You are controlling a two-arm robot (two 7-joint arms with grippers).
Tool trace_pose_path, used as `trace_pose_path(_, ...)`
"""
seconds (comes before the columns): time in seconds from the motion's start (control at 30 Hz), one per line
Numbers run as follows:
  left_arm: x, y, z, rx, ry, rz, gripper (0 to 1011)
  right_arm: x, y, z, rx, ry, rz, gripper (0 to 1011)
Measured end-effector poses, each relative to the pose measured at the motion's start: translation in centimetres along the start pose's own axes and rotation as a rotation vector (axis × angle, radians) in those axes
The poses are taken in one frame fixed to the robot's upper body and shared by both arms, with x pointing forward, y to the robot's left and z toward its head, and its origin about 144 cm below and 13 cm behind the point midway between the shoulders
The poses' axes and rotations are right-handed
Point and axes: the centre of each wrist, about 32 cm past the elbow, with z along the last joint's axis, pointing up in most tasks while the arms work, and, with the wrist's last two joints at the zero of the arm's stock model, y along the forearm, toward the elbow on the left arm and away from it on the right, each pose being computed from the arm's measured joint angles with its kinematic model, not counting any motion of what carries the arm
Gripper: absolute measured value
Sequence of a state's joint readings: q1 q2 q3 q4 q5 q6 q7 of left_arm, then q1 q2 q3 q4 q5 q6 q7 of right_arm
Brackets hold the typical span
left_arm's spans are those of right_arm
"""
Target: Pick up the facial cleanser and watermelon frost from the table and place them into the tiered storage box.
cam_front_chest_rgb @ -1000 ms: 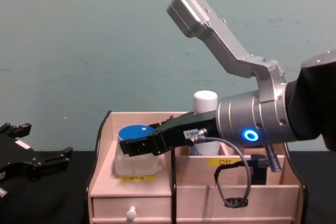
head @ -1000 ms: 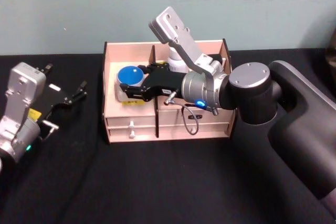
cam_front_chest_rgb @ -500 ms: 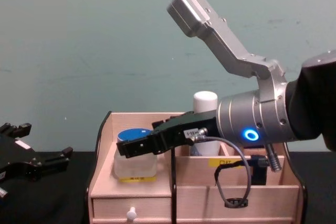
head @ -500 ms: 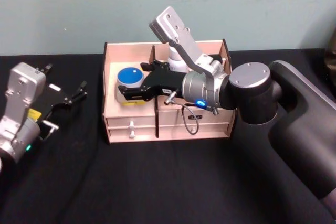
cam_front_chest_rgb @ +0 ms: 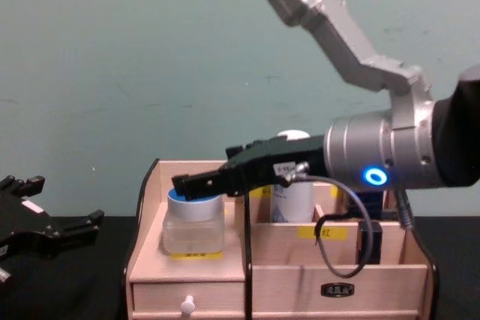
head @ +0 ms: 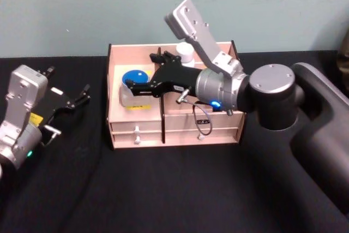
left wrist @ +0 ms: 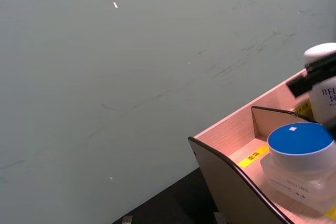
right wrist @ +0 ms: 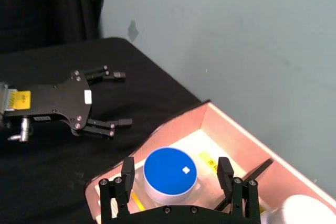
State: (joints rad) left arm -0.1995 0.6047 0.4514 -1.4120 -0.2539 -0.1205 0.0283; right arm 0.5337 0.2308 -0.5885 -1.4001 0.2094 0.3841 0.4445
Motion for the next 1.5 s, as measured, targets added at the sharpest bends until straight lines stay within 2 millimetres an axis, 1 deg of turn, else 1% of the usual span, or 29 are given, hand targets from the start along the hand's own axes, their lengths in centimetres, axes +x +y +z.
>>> trace_pose_path(0.13, 0.0, 0.0, 0.0, 0.000, 0.000, 0.000, 1001, -0.2, -1.2, 0.5, 0.051, -0.025, -0.014, 1002)
trace_pose_path(0.2, 0.0, 0.0, 0.0, 0.000, 0.000, 0.000, 1001, -0.4, -2.0, 0.6, 0.089, -0.032, -0.030, 1002)
trace_pose_path(0.23, 0.0, 0.0, 0.0, 0.000, 0.000, 0.000, 1001, -0.6, -2.7, 0.7, 0.123, -0.040, -0.050, 1002)
trace_pose_path(0.27, 0.0, 0.0, 0.0, 0.000, 0.000, 0.000, 1001, -0.6, -2.7, 0.7, 0.123, -0.040, -0.050, 1002)
trace_pose_path(0.43, 0.0, 0.0, 0.0, 0.000, 0.000, 0.000, 1001, -1.8, -5.0, 0.5, 0.216, -0.110, -0.154, 1002)
trace_pose_path(0.47, 0.0, 0.0, 0.0, 0.000, 0.000, 0.000, 1001, -1.8, -5.0, 0.5, 0.216, -0.110, -0.154, 1002)
trace_pose_path(0.53, 0.0, 0.0, 0.0, 0.000, 0.000, 0.000, 1001, -2.2, -5.8, 0.2, 0.236, -0.134, -0.203, 1002)
trace_pose_path(0.57, 0.0, 0.0, 0.0, 0.000, 0.000, 0.000, 1001, -2.6, -6.3, -0.1, 0.246, -0.142, -0.245, 1003)
trace_pose_path(0.67, 0.0, 0.0, 0.0, 0.000, 0.000, 0.000, 1001, -3.1, -7.0, -0.6, 0.255, -0.147, -0.315, 1002)
trace_pose_path(0.7, 0.0, 0.0, 0.0, 0.000, 0.000, 0.000, 1001, -3.4, -7.4, -1.1, 0.256, -0.155, -0.358, 1002)
trace_pose_path(0.83, 0.0, 0.0, 0.0, 0.000, 0.000, 0.000, 1001, -3.8, -8.2, -2.1, 0.254, -0.150, -0.448, 1002)
trace_pose_path(0.97, 0.0, 0.0, 0.0, 0.000, 0.000, 0.000, 1001, -3.7, -9.5, -3.4, 0.245, -0.124, -0.559, 1002)
trace_pose_path(1.03, 0.0, 0.0, 0.0, 0.000, 0.000, 0.000, 1001, -3.6, -9.7, -3.6, 0.243, -0.120, -0.574, 1002)
trace_pose_path(1.13, 0.0, 0.0, 0.0, 0.000, 0.000, 0.000, 1001, -3.4, -10.5, -4.8, 0.224, -0.103, -0.634, 1002)
trace_pose_path(1.23, 0.0, 0.0, 0.0, 0.000, 0.000, 0.000, 1001, -3.2, -10.9, -5.5, 0.203, -0.094, -0.657, 1002)
trace_pose_path(1.3, 0.0, 0.0, 0.0, 0.000, 0.000, 0.000, 1001, -3.0, -11.1, -6.4, 0.178, -0.078, -0.674, 1003)
trace_pose_path(1.33, 0.0, 0.0, 0.0, 0.000, 0.000, 0.000, 1001, -2.9, -11.1, -7.0, 0.158, -0.066, -0.679, 1002)
trace_pose_path(1.5, 0.0, 0.0, 0.0, 0.000, 0.000, 0.000, 1001, -2.7, -10.9, -8.6, 0.104, -0.053, -0.699, 1003)
